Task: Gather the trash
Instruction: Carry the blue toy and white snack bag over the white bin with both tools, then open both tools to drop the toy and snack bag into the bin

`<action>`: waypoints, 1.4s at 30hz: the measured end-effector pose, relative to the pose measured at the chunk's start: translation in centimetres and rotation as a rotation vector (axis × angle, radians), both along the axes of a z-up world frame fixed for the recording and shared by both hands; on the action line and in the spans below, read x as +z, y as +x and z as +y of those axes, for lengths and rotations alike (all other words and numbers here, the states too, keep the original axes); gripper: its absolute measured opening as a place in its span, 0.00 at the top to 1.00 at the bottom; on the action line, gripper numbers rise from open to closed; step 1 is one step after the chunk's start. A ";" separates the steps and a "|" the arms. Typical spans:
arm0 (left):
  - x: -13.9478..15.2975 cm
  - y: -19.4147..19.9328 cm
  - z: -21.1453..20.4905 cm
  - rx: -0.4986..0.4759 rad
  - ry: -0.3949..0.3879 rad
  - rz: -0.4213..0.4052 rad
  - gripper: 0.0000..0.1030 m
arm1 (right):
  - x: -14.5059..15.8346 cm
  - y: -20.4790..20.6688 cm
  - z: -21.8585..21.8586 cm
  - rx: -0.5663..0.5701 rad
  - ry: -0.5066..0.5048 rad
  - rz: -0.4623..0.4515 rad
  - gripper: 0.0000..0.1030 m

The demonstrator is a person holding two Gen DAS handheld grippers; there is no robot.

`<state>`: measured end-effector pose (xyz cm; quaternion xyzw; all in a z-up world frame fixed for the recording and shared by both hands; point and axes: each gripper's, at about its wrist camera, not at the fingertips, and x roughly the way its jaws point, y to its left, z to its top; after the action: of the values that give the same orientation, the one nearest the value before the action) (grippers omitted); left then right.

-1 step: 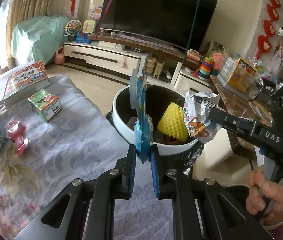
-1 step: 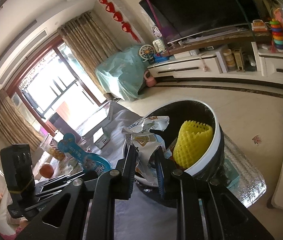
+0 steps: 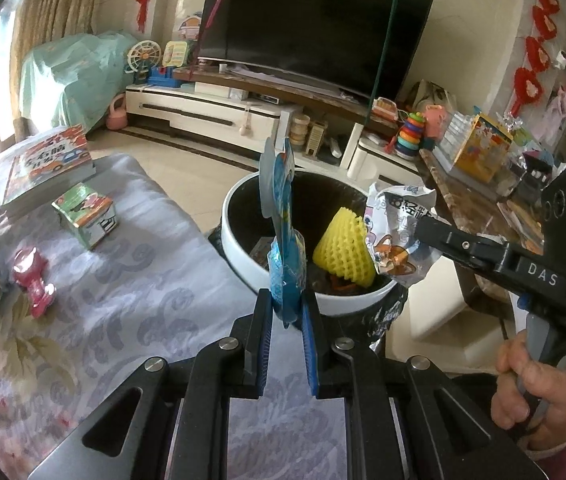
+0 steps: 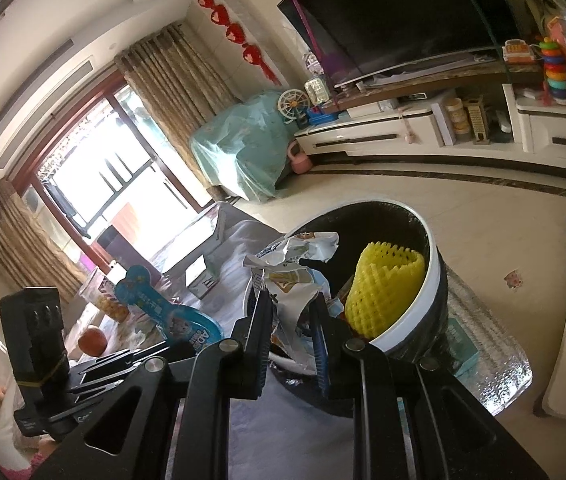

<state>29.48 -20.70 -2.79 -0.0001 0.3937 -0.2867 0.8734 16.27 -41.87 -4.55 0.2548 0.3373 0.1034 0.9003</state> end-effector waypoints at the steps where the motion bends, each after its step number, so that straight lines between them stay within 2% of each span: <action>1: 0.0 0.1 -0.2 -0.002 0.002 -0.001 0.88 | 0.0 0.1 0.0 -0.002 -0.001 0.001 0.82; 29: -0.8 5.6 -5.7 -0.021 0.051 0.064 0.87 | -1.4 4.4 -1.4 -0.009 0.002 0.075 0.82; 36: -0.9 6.0 -6.6 -0.024 0.080 0.069 0.86 | -1.9 5.0 -1.6 0.000 -0.002 0.093 0.78; 39: -0.8 6.0 -6.8 -0.014 0.082 0.070 0.80 | -1.9 4.9 -1.9 -0.010 0.000 0.100 0.69; 41: -0.6 5.9 -6.8 -0.003 0.083 0.066 0.77 | -1.9 4.6 -2.2 -0.021 0.012 0.097 0.51; 42: -0.6 5.9 -6.6 -0.002 0.081 0.065 0.77 | -1.8 4.6 -2.3 -0.024 0.015 0.095 0.49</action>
<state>35.42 -27.32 -3.39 0.0262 0.4333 -0.2712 0.8591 20.91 -44.13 -6.39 0.2702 0.3757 0.0828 0.8826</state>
